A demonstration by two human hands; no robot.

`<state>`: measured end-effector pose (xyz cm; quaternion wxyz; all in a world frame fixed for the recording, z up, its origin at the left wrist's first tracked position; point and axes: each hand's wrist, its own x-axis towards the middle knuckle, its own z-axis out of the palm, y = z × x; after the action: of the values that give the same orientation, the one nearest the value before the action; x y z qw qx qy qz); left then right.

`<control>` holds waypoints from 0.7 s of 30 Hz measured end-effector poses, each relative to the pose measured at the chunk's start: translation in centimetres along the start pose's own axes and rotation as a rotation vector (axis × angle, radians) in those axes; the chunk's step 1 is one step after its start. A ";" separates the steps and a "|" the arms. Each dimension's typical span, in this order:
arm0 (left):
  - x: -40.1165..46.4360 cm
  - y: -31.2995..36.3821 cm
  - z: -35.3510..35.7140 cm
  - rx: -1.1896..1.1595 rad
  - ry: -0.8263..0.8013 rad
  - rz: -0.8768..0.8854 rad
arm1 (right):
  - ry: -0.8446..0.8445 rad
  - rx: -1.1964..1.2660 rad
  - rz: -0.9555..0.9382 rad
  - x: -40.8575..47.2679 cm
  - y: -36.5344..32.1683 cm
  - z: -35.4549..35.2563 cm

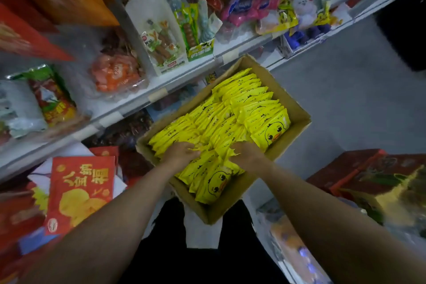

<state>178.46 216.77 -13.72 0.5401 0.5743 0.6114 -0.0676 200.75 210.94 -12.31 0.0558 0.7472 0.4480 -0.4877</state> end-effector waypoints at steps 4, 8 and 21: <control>-1.3 -2.2 3.1 -0.136 0.098 -0.161 | -0.174 -0.279 -0.230 2.0 0.1 1.2; -2.4 -3.9 5.1 -0.261 0.226 -0.178 | -0.276 -0.396 -0.412 3.5 -0.4 3.0; -3.6 -4.7 6.5 -0.319 0.346 -0.159 | -0.209 -0.811 -0.735 5.9 0.8 5.5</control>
<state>177.72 208.33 -16.28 0.5044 0.4350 0.7408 0.0868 198.33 211.17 -20.04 0.2094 0.4083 0.8229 -0.3350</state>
